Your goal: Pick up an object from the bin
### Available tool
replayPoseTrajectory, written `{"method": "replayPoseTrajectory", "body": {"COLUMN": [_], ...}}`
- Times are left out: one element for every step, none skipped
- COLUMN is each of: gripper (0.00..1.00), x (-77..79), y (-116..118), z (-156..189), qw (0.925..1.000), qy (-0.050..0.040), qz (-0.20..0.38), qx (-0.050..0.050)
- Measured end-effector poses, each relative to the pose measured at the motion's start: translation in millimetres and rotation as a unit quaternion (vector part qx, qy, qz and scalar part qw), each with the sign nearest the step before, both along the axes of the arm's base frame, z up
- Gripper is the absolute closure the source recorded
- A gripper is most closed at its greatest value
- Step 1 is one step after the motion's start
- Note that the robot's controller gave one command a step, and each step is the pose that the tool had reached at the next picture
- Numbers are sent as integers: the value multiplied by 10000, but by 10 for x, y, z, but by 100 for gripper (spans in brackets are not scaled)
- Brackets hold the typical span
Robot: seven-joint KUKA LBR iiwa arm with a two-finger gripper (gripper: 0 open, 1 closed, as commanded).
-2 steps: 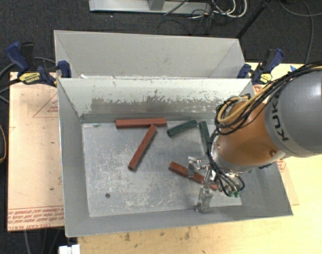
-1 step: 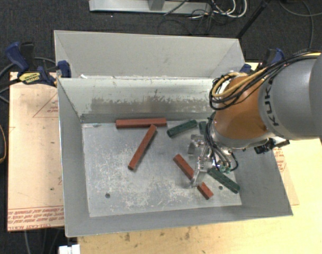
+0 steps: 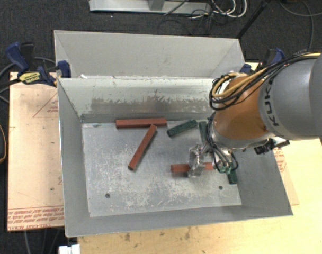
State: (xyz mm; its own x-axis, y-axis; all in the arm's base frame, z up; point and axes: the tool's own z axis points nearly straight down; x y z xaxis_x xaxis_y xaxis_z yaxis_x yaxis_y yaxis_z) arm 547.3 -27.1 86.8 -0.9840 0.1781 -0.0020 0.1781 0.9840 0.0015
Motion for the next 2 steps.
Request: {"method": "replayPoseTrajectory", "body": {"gripper": [100,100], "x": [47,60], "y": [22,360], "z": [-135,1246], "qw": [9487,9342], "qy": [-51,-50], "qz": [3162,3566], "qx": [-12,-21]}}
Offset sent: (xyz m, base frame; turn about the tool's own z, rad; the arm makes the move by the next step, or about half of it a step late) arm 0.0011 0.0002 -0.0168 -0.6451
